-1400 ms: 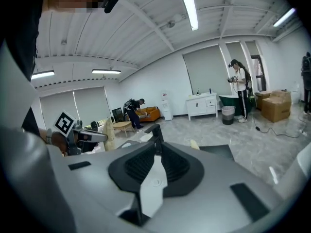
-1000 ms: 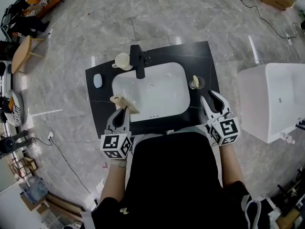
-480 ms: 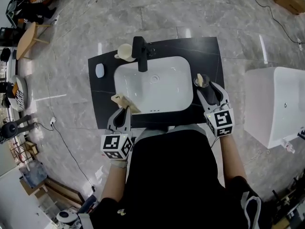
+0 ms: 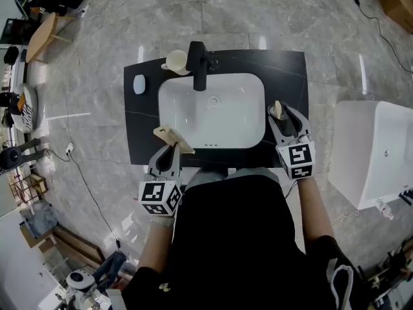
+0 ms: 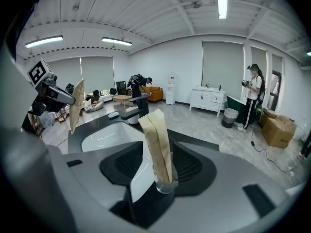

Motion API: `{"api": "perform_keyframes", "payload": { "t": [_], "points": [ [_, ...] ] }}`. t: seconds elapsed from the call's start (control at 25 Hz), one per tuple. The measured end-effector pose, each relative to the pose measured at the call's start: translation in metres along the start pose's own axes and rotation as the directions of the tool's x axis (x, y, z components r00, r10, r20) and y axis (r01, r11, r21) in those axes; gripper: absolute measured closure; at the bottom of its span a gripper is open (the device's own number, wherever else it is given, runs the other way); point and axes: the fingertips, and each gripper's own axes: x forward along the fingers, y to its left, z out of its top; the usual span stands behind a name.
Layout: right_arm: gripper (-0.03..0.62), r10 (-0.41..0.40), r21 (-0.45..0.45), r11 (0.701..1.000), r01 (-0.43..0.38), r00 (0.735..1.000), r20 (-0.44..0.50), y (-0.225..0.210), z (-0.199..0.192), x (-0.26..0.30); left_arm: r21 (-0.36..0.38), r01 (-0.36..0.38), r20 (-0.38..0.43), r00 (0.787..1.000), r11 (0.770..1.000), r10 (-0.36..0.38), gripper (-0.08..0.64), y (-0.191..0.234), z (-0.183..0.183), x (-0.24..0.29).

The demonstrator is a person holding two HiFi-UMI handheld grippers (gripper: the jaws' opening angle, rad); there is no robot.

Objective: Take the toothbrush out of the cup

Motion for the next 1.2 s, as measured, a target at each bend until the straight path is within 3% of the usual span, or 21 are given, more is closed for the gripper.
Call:
{"api": "perform_keyframes", "payload": {
  "t": [0.16,0.36,0.72,1.2],
  "points": [
    [0.443,-0.01,-0.01,1.0,0.01,0.999,-0.032,-0.002,-0.002,0.002,-0.015,-0.016,0.002,1.0,1.0,0.016,0.535,0.005,-0.004,-0.005],
    [0.52,-0.044,-0.004,0.999,0.044,0.999,-0.006,-0.006,0.002,0.002,-0.026,-0.02,0.004,1.0,0.999,0.02,0.534,0.01,-0.008,-0.009],
    [0.535,-0.097,-0.005,0.995,0.097,0.995,0.007,-0.012,0.013,-0.006,-0.032,0.002,0.024,1.0,0.999,-0.001,0.534,0.017,-0.005,-0.007],
    [0.537,-0.151,-0.004,0.988,0.152,0.986,0.076,-0.01,0.066,-0.05,0.001,0.088,0.092,0.992,0.996,-0.088,0.535,0.01,0.014,0.006]
  ]
}}
